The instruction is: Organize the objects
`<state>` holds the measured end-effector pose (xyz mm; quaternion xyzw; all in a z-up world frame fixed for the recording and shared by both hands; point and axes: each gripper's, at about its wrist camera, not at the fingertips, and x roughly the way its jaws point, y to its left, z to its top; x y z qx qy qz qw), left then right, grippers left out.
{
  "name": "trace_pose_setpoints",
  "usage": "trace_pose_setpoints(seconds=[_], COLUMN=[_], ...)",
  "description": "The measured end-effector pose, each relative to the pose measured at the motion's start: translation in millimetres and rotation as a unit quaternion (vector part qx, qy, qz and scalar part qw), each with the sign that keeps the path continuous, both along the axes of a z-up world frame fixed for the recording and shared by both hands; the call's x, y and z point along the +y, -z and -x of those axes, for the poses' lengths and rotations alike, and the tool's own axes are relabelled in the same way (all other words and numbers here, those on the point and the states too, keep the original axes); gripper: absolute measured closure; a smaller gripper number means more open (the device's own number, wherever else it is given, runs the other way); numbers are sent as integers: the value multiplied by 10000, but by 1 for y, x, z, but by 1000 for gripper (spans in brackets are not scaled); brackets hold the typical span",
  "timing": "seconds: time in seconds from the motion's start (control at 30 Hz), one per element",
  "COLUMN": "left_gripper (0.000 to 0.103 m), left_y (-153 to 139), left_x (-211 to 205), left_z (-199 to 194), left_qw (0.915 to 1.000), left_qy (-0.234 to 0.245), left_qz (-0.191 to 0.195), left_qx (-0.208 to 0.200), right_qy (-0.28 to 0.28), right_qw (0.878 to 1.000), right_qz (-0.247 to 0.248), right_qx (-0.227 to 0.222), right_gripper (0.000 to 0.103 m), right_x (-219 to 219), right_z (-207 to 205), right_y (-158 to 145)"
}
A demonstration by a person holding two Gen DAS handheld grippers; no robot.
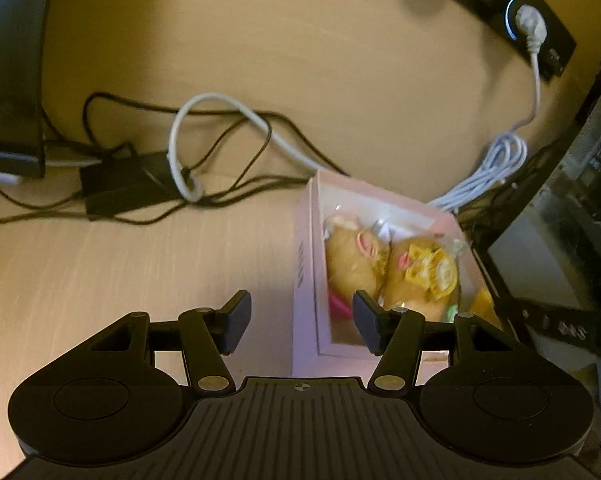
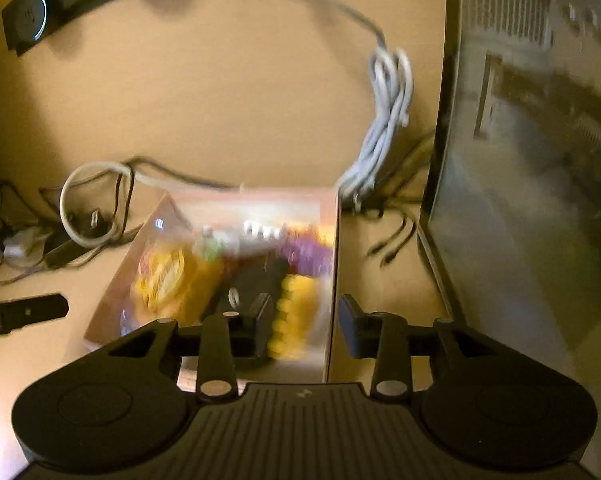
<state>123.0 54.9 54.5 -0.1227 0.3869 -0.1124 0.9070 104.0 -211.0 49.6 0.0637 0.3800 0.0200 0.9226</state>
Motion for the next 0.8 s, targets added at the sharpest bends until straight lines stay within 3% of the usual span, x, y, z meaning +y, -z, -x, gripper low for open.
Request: trace_pose_setpoints(seconds=[0.17,0.37,0.43,0.67,0.8], left_gripper=[42,40,30,22,5], left_y=[13,26,27,26,31], left_x=[-8,-22,-21,-6,13], left_z=[-11,-22,-24,-17,-24], left_qw=[9997,9965,9953,9927,9936], left_qy=[44,87,125,14,-236], left_qz=[-134,-772,-902,-1173,-1060], left_qx=[201,303,317,279,321], right_qy=[-180,-195,-259,-505,-475], right_qw=[9993,9983,9980,9953,9946], right_qz=[301,546,578,816,912], right_qx=[124,118,73,-94,-164], right_gripper=[62,62,62,62,62], right_x=[0,7,12,38,53], right_z=[28,25,21,5,-6], right_y=[20,34,34,36,38])
